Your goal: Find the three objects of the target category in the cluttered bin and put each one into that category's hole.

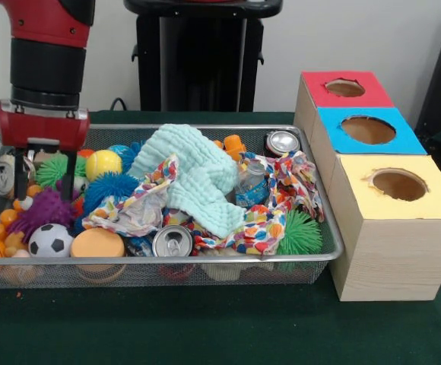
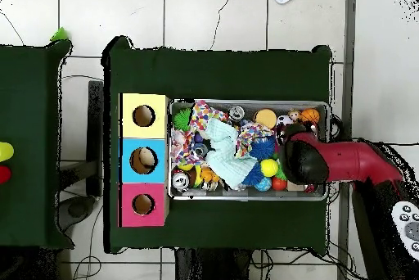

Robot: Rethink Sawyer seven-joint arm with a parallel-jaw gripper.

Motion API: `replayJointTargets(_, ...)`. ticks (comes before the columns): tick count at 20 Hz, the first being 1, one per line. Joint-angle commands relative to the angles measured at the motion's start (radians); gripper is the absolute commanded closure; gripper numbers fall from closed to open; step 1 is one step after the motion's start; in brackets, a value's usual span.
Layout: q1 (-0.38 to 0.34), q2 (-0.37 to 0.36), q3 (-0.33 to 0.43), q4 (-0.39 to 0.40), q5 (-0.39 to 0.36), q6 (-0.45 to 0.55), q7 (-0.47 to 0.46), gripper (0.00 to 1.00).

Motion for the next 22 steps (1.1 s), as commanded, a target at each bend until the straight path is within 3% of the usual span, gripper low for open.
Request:
replayJointTargets(1, 0.026, 0.109, -0.045, -0.058, -0.098, -0.068, 0.017, 0.00)
replayJointTargets(13, -0.041, 0.144, 0.004, -0.097, -0.142, -0.038, -0.101, 0.00)
replayJointTargets(22, -0.010, 0.141, -0.024, -0.114, -0.175, -0.045, -0.093, 0.00)
